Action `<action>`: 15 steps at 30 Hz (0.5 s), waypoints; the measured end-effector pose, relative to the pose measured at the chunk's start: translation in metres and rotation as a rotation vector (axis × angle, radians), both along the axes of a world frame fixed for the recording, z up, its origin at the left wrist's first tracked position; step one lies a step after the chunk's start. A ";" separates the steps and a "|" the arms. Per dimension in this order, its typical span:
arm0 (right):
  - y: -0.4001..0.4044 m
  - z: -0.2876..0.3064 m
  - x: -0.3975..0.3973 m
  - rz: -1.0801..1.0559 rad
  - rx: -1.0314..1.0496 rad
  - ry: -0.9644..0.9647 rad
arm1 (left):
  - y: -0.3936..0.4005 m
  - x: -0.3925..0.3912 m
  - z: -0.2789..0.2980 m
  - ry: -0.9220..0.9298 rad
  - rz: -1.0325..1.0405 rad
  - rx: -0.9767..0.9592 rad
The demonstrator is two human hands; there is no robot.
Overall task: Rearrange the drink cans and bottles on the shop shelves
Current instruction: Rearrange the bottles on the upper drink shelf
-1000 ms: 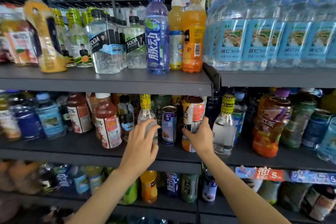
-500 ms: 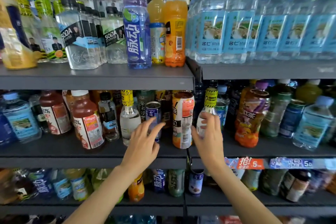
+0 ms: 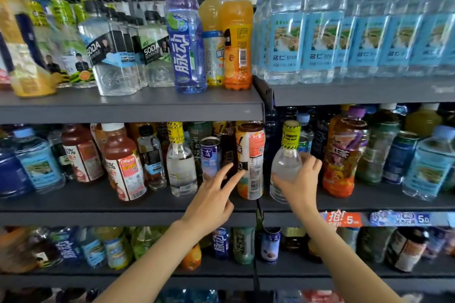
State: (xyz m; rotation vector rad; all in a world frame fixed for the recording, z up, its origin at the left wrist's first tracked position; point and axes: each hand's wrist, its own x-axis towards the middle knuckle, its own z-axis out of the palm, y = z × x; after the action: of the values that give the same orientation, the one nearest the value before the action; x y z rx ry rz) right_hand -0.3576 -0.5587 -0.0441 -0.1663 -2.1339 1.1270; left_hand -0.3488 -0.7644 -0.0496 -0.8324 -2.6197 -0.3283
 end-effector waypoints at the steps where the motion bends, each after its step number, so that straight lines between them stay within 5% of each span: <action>1: -0.003 -0.001 0.009 0.014 0.042 0.055 | -0.006 0.002 0.003 0.004 -0.004 0.020; 7: -0.047 0.022 0.057 0.192 0.300 0.408 | -0.057 0.010 0.028 0.311 -0.038 0.300; 15: -0.186 0.142 0.067 0.399 0.283 0.737 | -0.187 0.015 0.097 0.604 0.044 0.523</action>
State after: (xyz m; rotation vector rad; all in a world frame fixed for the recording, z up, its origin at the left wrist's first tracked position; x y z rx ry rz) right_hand -0.2903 -0.7442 0.0979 0.7253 -1.6460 0.8850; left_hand -0.3339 -0.9516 0.0473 -0.5729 -1.8649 -0.6064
